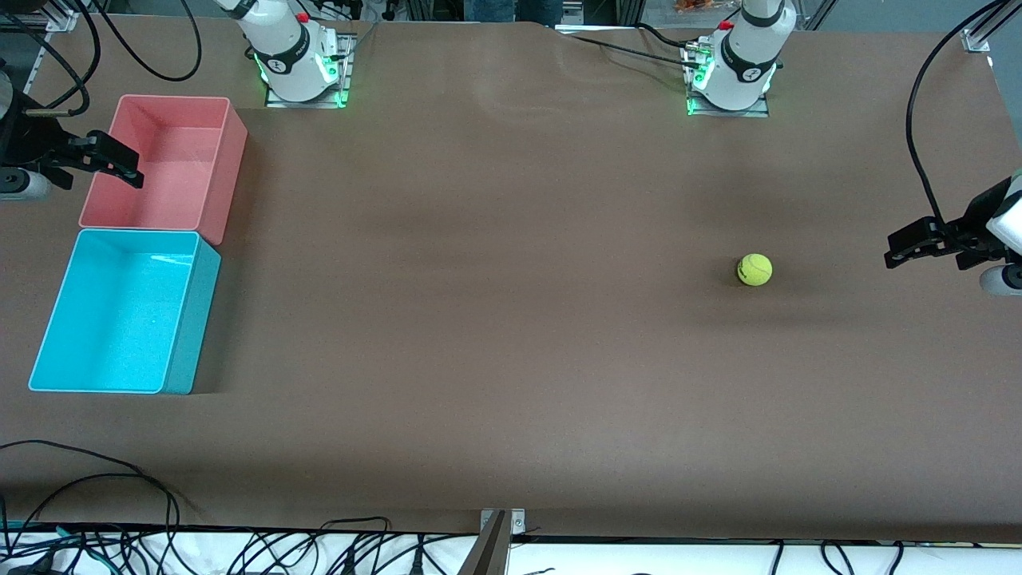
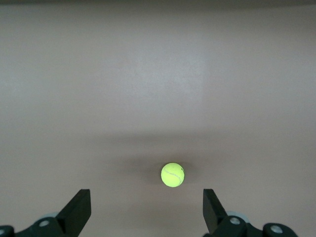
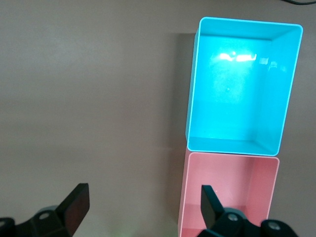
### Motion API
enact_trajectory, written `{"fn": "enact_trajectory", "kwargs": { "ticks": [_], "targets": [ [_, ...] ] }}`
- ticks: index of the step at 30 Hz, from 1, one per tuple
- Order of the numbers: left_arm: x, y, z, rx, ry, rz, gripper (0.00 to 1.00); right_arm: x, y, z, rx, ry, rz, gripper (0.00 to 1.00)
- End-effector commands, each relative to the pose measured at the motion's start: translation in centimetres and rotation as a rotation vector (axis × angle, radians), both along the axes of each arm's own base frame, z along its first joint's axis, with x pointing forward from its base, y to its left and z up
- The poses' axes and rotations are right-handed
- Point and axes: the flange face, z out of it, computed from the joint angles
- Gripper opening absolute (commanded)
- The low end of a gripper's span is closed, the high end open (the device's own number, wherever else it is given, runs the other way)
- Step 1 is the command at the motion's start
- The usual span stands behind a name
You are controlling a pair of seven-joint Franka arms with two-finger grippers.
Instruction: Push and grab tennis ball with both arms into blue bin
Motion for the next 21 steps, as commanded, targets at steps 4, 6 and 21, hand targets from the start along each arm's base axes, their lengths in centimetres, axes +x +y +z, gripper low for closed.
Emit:
{"fn": "enact_trajectory", "kwargs": {
  "ticks": [4, 6, 21],
  "targets": [
    [-0.07, 0.08, 0.73, -0.009, 0.003, -0.009, 1.00, -0.02, 0.04, 0.56, -0.009, -0.009, -0.002, 1.00],
    [-0.07, 0.08, 0.73, -0.009, 0.003, -0.009, 1.00, 0.14, -0.03, 0.47, -0.008, -0.009, -0.004, 1.00],
    [-0.11, 0.08, 0.70, -0.009, 0.006, -0.009, 1.00, 0.03, -0.01, 0.60, -0.006, -0.009, -0.004, 1.00]
  ]
}}
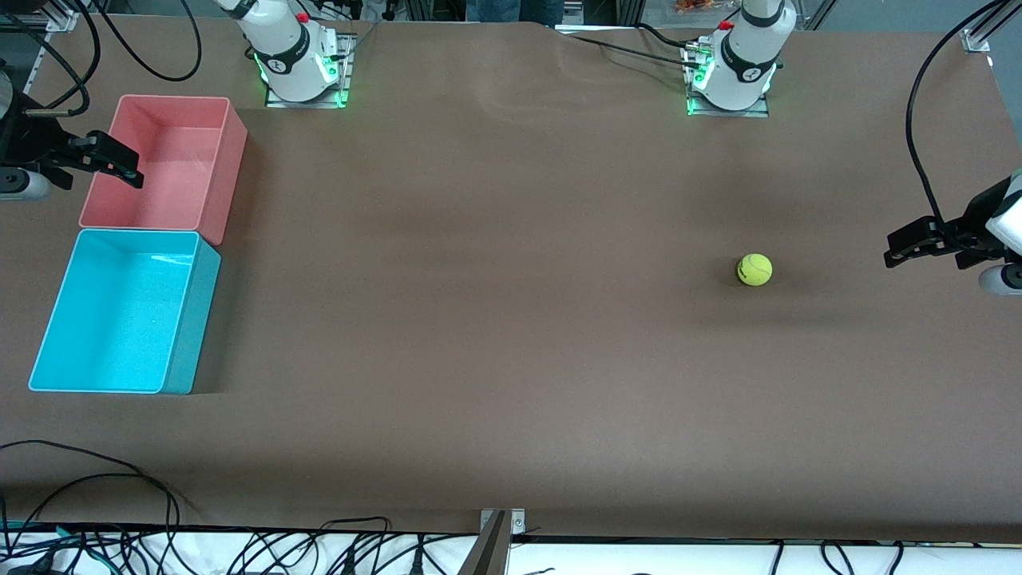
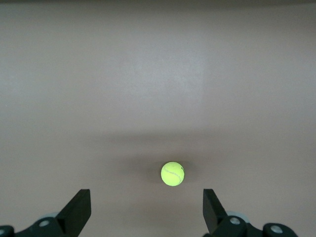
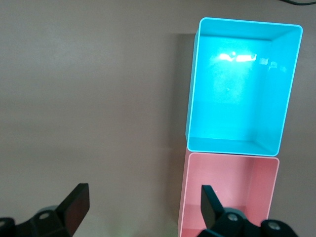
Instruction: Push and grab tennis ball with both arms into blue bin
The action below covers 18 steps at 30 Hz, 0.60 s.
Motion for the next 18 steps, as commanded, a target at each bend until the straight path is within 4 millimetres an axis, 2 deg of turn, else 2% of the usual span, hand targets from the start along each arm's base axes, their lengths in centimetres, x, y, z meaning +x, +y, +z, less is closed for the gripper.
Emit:
{"fn": "enact_trajectory", "kwargs": {
  "ticks": [1, 18],
  "targets": [
    [-0.05, 0.08, 0.74, -0.009, 0.001, -0.009, 1.00, 0.05, -0.03, 0.51, -0.008, -0.006, -0.004, 1.00],
    [-0.07, 0.08, 0.73, -0.009, 0.003, -0.009, 1.00, -0.06, -0.02, 0.47, -0.006, 0.000, -0.004, 1.00]
  ]
}}
